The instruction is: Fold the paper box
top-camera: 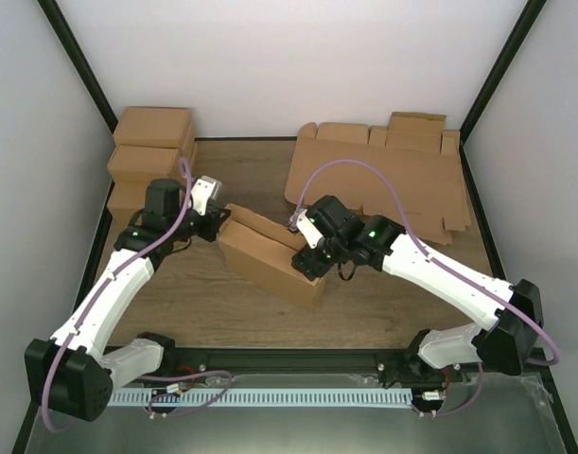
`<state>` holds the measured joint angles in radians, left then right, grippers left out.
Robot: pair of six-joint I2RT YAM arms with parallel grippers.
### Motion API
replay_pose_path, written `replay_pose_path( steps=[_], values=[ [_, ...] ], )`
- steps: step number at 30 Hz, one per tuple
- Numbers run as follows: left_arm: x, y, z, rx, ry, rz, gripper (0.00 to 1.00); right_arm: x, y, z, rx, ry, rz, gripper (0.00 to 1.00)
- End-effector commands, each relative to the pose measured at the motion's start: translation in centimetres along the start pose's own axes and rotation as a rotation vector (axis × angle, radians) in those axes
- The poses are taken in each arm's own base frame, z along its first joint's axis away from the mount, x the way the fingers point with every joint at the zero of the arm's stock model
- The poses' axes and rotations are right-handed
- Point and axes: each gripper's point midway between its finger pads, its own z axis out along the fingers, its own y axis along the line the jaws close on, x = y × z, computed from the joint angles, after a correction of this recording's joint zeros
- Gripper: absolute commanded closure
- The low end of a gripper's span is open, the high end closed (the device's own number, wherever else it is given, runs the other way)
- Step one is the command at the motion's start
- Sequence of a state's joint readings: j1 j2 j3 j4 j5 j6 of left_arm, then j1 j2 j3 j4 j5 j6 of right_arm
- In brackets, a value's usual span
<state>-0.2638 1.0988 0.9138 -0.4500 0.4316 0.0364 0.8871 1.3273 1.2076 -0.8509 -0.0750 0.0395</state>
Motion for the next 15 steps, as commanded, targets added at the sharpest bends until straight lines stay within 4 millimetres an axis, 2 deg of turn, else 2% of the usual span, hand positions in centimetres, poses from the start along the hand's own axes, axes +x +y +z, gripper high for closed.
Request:
replay_pose_path(
  steps=[1, 9, 15],
  values=[
    [2.0, -0.9, 0.5, 0.012, 0.064, -0.075, 0.96, -1.3, -1.0, -0.4, 0.073, -0.033, 0.008, 0.26],
    [2.5, -2.1, 0.1, 0.020, 0.024, -0.086, 0.96, -0.5, -1.7, -0.4, 0.114, -0.009, 0.020, 0.27],
    [3.5, -1.6, -0.2, -0.019, 0.040, -0.081, 0.96, -0.6, -1.6, -0.7, 0.106, -0.018, 0.014, 0.27]
  ],
)
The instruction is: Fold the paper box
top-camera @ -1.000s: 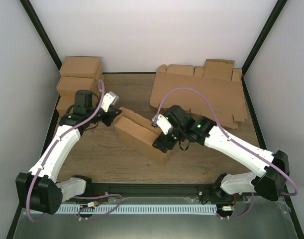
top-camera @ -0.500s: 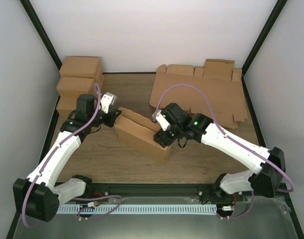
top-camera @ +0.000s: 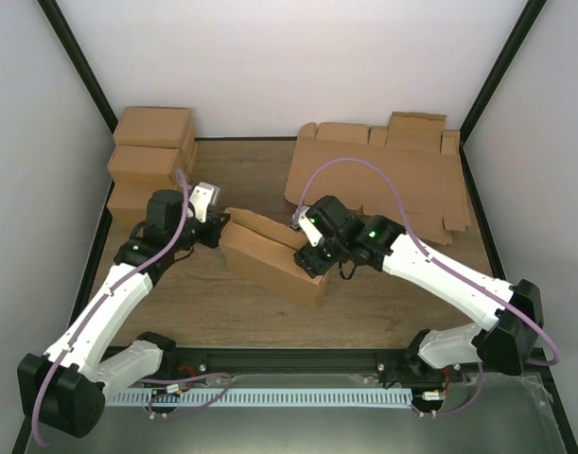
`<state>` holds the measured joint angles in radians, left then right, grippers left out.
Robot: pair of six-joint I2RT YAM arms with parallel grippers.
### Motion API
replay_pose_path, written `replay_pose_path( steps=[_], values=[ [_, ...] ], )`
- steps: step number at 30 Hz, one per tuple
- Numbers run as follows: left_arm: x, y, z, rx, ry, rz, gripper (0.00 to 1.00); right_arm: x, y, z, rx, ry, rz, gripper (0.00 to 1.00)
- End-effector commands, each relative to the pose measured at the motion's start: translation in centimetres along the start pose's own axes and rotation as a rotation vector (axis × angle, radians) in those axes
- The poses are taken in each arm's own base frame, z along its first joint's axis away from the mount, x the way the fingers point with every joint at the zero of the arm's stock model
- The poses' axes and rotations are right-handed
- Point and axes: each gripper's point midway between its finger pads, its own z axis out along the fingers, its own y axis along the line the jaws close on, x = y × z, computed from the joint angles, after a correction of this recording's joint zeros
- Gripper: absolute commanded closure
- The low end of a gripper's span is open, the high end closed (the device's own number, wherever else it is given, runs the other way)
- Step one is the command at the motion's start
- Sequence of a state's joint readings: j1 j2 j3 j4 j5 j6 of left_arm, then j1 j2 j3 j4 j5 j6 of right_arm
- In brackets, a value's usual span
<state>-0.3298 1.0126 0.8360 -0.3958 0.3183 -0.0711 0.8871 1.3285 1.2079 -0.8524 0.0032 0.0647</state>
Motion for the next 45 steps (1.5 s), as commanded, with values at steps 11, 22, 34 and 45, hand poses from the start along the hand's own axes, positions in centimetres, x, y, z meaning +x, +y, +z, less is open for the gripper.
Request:
replay_pose_path(
  steps=[11, 22, 34, 45],
  values=[
    [4.8, -0.9, -0.1, 0.044, -0.017, -0.042, 0.96, -1.5, -0.2, -2.2, 0.021, -0.064, 0.005, 0.19],
    [5.0, -0.8, 0.0, 0.044, -0.074, -0.033, 0.96, -1.0, -1.2, -5.1, 0.076, -0.041, 0.211, 0.14],
    [4.4, -0.6, -0.3, 0.009, -0.081, -0.053, 0.96, 3.8, -1.7, -7.9, 0.129, 0.106, 0.431, 0.29],
    [3.8, -1.1, -0.5, 0.013, -0.089, -0.068, 0.96, 2.1, 2.2, -7.9, -0.127, 0.030, 0.540, 0.64]
  ],
)
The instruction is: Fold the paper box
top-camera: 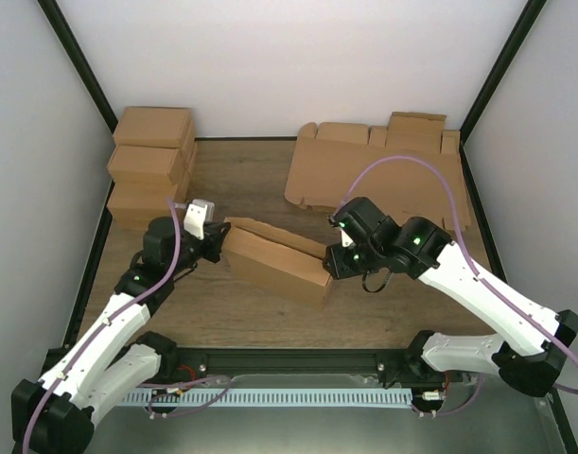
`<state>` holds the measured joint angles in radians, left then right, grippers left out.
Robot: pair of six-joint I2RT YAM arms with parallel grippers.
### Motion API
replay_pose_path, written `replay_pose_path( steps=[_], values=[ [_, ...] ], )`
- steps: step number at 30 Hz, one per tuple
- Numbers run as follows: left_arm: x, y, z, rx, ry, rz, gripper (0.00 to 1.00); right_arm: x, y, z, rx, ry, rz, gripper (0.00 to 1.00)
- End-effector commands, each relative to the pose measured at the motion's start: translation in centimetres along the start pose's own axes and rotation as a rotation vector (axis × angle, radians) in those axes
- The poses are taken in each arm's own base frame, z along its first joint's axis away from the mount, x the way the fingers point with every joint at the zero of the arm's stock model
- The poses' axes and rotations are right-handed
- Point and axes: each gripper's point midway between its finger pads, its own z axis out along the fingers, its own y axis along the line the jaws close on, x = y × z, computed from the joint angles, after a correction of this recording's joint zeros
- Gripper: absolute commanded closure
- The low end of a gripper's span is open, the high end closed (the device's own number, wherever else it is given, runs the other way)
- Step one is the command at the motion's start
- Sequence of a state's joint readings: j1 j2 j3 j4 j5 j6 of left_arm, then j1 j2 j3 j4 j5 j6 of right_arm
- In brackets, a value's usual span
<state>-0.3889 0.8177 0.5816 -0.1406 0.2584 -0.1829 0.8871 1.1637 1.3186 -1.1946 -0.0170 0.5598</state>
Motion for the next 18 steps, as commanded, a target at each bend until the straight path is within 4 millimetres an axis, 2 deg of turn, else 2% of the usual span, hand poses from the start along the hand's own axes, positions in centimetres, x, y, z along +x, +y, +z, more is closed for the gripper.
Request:
replay_pose_path(
  steps=[1, 4, 8, 13, 18],
  values=[
    [2.1, 0.0, 0.0, -0.014, 0.090, -0.038, 0.96, -0.2, 2.8, -0.2, -0.156, -0.010, 0.044, 0.65],
    [2.0, 0.0, 0.0, -0.023, 0.086, -0.041, 0.96, -0.3, 3.4, -0.1, -0.196, -0.016, 0.071, 0.69],
    [2.0, 0.0, -0.1, -0.030, 0.087, -0.043, 0.96, -0.1, 3.9, 0.1, -0.229, -0.009, 0.099, 0.70],
    [2.0, 0.1, 0.0, -0.035, 0.087, -0.043, 0.96, 0.3, 2.9, 0.3, -0.176, -0.001, 0.105, 0.69],
    [2.0, 0.0, 0.0, -0.039, 0.086, -0.037, 0.96, 1.3, 2.2, 0.8, -0.134, 0.052, 0.099, 0.77]
  ],
)
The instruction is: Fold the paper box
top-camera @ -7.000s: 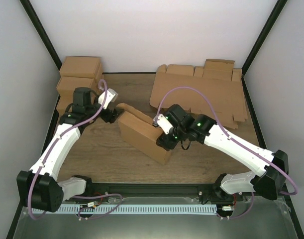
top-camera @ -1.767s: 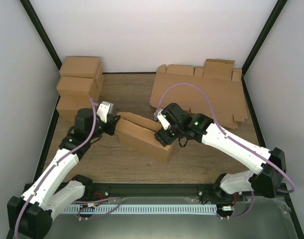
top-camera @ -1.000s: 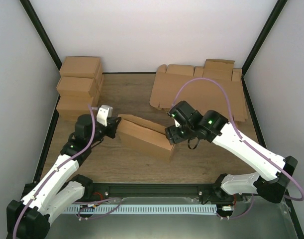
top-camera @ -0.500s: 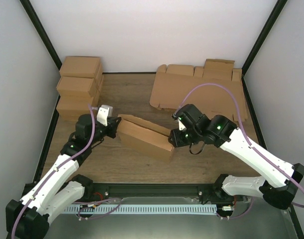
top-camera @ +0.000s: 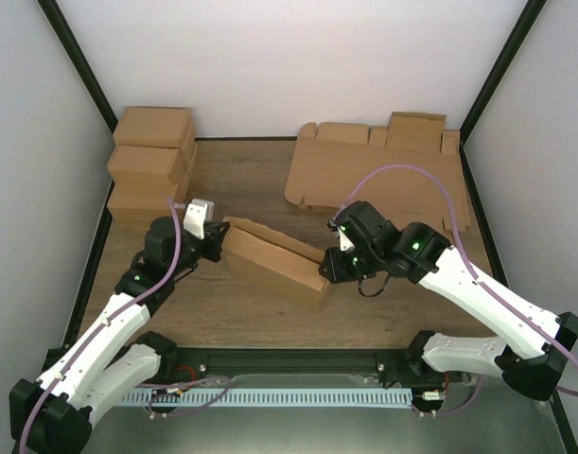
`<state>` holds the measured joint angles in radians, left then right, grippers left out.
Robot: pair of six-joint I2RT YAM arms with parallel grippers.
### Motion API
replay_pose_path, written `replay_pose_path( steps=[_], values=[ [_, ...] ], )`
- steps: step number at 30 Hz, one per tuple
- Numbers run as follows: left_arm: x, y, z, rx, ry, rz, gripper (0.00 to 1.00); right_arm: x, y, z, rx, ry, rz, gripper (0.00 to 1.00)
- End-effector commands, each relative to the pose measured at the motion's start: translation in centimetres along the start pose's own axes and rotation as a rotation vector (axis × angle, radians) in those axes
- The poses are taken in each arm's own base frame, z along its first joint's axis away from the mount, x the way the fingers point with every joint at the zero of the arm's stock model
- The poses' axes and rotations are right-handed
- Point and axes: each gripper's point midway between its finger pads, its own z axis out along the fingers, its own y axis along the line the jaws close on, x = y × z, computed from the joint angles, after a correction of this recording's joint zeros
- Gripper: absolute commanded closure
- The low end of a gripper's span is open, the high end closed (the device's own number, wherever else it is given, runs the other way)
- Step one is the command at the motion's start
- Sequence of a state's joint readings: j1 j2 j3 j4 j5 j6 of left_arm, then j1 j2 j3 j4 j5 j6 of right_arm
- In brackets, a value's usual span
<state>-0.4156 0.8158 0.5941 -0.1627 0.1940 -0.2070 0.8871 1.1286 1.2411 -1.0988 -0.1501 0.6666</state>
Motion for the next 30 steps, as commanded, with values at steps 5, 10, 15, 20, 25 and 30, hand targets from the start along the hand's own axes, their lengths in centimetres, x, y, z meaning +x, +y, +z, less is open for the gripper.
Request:
replay_pose_path(
  steps=[5, 10, 15, 20, 25, 30],
  values=[
    [2.3, -0.3, 0.1, 0.005, 0.093, -0.018, 0.96, 0.9, -0.6, 0.0, 0.040, 0.047, -0.007, 0.80],
    [2.5, -0.4, 0.2, 0.002, 0.099, -0.015, 0.96, 1.3, -0.9, 0.2, 0.050, 0.061, 0.001, 0.82],
    [2.5, -0.5, 0.4, 0.006, 0.101, -0.014, 0.96, 1.6, -1.4, 0.4, 0.073, 0.073, 0.005, 0.81],
    [2.4, -0.5, 0.4, 0.005, 0.097, -0.013, 0.96, 1.8, -2.5, 0.8, 0.119, 0.074, 0.022, 0.82],
    [2.2, -0.7, 0.4, 0.005, 0.089, -0.016, 0.96, 1.9, -2.2, 1.0, 0.099, 0.075, 0.028, 0.92],
    [2.0, -0.9, 0.5, 0.013, 0.078, -0.027, 0.96, 2.1, -2.2, 1.1, 0.097, 0.081, 0.039, 0.99]
  ],
)
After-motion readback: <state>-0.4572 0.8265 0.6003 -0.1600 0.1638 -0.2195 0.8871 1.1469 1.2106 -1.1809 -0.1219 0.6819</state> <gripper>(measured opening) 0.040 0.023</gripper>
